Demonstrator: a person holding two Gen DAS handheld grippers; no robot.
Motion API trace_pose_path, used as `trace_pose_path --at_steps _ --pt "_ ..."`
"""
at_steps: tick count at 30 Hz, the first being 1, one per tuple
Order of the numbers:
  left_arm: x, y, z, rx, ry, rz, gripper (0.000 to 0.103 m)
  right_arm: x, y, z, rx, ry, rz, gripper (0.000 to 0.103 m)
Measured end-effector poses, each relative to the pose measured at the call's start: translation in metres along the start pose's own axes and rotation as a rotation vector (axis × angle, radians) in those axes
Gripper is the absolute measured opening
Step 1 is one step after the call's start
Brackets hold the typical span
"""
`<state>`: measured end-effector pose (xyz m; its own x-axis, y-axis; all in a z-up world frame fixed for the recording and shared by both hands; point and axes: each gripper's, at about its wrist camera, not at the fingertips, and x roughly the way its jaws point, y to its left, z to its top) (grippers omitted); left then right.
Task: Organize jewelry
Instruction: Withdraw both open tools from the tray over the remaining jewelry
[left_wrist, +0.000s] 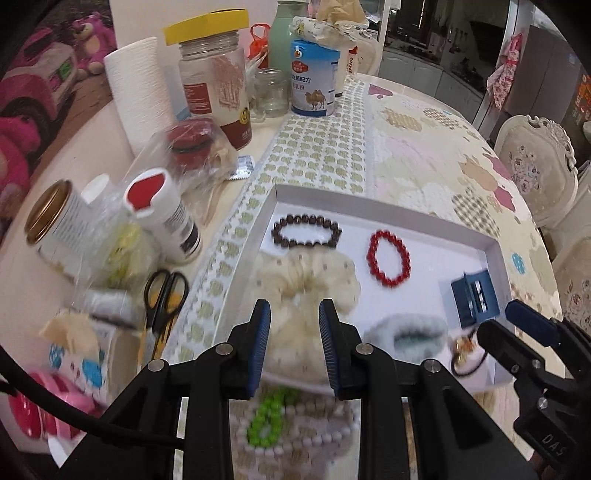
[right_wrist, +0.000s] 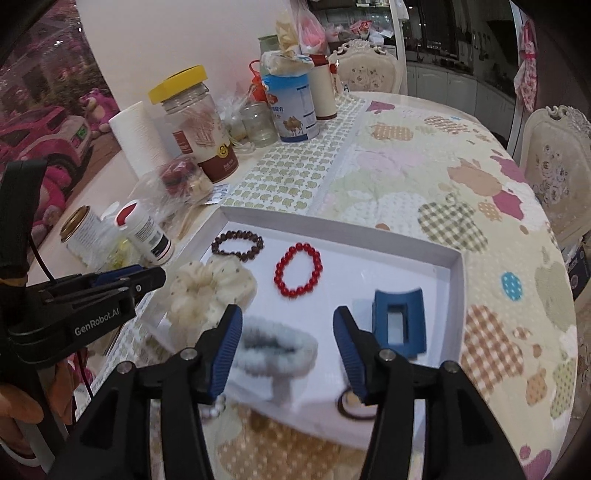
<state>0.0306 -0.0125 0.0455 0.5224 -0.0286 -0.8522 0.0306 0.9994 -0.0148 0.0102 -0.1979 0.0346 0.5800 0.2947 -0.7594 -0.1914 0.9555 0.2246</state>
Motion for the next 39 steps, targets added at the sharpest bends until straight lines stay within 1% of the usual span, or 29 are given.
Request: trace_pose_path --at_steps 7,12,20,29,39 --pt "-0.031 -0.004 -0.036 -0.009 -0.033 0.027 0.026 -0.032 0.0 -0.033 -0.011 -0.002 -0.007 0.055" --pt "-0.048 -0.006 -0.057 -0.024 -0.045 0.032 0.026 -0.052 0.002 -0.054 -0.022 0.003 -0.009 0.056" --pt "-0.069 -0.008 -0.086 -0.044 -0.05 0.044 0.026 -0.079 0.007 -0.076 -0.047 -0.009 0.0 0.058" --pt "-0.084 -0.01 -0.101 -0.055 -0.064 0.053 0.026 -0.096 0.01 -0.092 -0.069 -0.015 0.008 0.059" --pt "-0.088 -0.012 -0.107 -0.055 -0.064 0.057 0.026 -0.106 0.014 -0.098 -0.087 -0.022 0.022 0.059"
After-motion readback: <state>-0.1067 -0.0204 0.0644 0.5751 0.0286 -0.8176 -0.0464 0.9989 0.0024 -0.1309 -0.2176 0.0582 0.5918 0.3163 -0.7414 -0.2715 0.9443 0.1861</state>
